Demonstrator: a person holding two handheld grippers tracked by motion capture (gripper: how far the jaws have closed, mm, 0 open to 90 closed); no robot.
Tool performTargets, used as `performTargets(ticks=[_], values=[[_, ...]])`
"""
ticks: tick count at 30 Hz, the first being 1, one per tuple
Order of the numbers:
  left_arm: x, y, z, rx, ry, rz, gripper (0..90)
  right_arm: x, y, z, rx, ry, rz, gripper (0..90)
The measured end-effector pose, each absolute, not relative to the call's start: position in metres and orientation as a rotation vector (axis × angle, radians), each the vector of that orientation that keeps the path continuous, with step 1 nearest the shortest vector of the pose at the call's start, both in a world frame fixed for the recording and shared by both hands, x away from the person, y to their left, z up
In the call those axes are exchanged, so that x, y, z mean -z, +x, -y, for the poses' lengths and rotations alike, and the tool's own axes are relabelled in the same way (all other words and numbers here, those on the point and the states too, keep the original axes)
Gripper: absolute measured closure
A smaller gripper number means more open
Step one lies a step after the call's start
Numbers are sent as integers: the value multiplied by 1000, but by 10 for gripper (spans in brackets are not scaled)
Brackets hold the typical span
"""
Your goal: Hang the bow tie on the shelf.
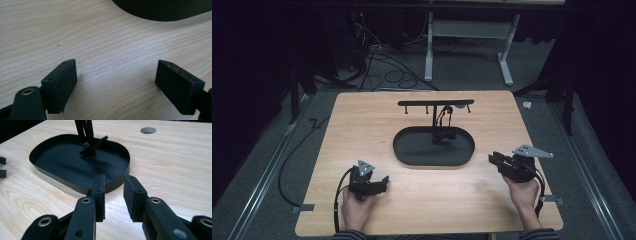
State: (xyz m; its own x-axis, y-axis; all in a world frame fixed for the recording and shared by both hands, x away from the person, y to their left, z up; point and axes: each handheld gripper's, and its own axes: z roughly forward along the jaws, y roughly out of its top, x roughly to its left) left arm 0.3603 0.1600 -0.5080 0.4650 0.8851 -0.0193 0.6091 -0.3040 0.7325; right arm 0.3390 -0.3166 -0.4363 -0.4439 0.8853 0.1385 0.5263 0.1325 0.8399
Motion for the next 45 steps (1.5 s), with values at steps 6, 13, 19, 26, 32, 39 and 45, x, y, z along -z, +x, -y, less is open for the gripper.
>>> performTargets(ticks=[6, 13, 19, 26, 32, 39, 45], values=[[508, 360, -160, -517, 2030, -1239, 181, 444, 339, 316, -1229, 1372, -2027, 726], [508, 360, -160, -517, 2030, -1239, 181, 450, 340, 313, -1233, 1386, -2036, 725], [508, 360, -160, -517, 2030, -1239, 181, 457, 341, 312, -1216, 1401, -2042, 725], [508, 360, -160, -517, 2030, -1239, 181, 466, 341, 311, -1197, 1415, -2053, 725], [508, 360, -160, -517, 2030, -1239, 181, 473, 342, 310, -1163, 1428, -2068, 721], [508, 360, -160, -517, 2030, -1239, 181, 480, 343, 308, -1108, 1422, -2082, 718], [508, 360, -160, -517, 2030, -1239, 181, 485, 343, 304, -1078, 1424, -2097, 712]])
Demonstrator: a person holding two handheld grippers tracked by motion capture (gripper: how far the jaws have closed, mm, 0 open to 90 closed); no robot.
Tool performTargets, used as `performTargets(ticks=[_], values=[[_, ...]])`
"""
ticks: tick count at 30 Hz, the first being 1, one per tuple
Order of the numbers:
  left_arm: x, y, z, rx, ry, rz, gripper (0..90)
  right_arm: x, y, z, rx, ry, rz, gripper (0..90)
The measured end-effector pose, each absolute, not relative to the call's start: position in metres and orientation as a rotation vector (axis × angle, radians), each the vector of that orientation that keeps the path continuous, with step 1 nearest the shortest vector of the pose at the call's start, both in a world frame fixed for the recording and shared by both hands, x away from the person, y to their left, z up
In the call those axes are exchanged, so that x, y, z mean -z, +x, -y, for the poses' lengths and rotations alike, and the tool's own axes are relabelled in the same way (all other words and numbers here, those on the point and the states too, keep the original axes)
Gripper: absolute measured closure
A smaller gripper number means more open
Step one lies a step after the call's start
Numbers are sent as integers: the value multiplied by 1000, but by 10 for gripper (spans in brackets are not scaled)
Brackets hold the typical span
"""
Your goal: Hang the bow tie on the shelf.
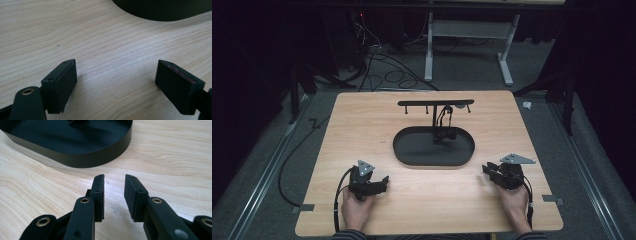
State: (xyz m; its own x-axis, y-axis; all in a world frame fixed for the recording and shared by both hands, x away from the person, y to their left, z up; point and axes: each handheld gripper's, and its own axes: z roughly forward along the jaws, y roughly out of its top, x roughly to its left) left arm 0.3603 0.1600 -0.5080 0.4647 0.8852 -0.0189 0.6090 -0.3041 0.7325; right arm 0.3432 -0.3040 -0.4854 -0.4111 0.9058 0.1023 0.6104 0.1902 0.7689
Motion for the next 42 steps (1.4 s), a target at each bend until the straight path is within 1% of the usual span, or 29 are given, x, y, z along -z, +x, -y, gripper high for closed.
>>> performTargets(ticks=[15, 25, 27, 38, 42], values=[[508, 360, -160, -517, 2030, -1239, 181, 496, 343, 296, -1012, 1415, -2119, 688], [508, 360, -160, -517, 2030, -1239, 181, 499, 343, 291, -974, 1404, -2121, 647], [508, 360, -160, -517, 2030, -1239, 181, 500, 343, 290, -960, 1403, -2121, 628], [508, 360, -160, -517, 2030, -1239, 181, 502, 342, 285, -919, 1382, -2122, 463], [508, 360, -160, -517, 2030, -1239, 181, 502, 342, 285, -917, 1377, -2125, 457]])
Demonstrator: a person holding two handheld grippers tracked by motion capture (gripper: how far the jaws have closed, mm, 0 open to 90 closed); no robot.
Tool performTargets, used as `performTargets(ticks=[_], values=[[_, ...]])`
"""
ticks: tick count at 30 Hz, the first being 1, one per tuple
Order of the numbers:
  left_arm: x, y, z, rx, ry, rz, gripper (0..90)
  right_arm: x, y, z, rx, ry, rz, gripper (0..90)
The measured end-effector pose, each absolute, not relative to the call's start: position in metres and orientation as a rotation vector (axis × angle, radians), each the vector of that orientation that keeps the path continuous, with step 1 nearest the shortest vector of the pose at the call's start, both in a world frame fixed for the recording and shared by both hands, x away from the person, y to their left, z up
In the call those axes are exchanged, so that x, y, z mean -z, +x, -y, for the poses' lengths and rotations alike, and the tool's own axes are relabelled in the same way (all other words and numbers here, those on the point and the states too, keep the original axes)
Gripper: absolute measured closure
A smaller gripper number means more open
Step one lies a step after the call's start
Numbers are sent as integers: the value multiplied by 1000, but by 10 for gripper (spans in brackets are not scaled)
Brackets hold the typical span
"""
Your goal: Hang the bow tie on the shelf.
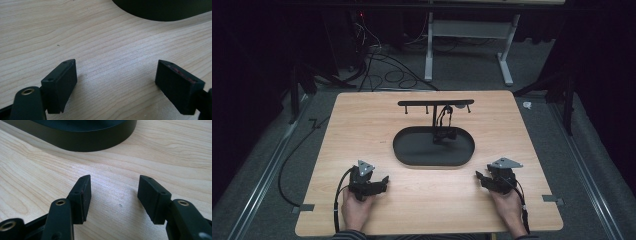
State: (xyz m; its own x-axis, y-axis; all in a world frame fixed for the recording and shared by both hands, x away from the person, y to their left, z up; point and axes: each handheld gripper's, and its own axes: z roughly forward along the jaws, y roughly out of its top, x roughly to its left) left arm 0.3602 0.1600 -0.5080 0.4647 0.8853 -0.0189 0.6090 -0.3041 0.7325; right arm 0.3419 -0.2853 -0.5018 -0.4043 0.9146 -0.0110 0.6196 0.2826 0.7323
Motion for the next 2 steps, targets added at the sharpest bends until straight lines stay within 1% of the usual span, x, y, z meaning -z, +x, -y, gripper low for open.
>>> performTargets(ticks=[2], values=[[508, 360, -160, -517, 2031, -1239, 181, 502, 342, 285, -918, 1375, -2127, 457]])
